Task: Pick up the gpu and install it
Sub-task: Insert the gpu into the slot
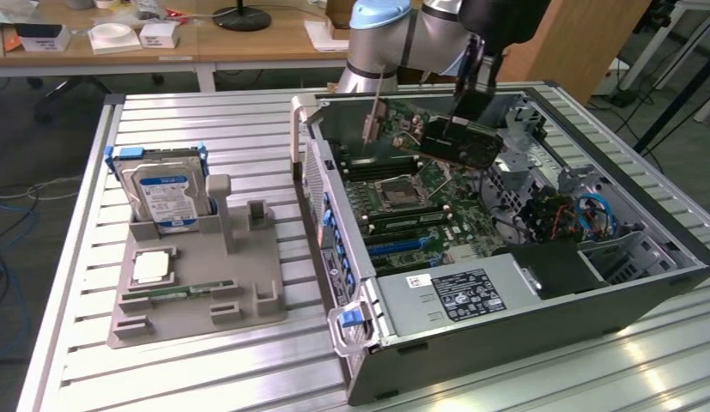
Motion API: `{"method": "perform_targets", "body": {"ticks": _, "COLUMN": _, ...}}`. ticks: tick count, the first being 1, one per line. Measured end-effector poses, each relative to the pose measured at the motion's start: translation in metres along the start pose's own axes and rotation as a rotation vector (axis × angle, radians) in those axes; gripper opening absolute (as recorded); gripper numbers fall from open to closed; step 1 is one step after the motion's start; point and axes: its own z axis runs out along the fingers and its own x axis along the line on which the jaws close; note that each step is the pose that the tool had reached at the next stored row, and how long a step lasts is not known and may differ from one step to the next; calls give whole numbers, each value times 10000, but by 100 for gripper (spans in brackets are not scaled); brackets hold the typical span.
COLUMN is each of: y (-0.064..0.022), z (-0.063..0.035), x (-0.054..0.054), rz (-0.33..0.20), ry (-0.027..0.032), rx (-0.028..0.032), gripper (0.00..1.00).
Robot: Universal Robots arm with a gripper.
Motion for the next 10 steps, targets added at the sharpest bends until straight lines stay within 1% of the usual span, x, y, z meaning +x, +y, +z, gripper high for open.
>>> {"method": "perform_targets", "body": {"ticks": 5, "y": -5, "z": 1, "x": -3, "rz": -415, "ry": 8, "rx": -9, "gripper": 26}}
{"method": "perform_targets", "body": {"ticks": 10, "y": -5, "z": 1, "x": -3, "rz": -432, "ry": 8, "rx": -10, "gripper": 26}}
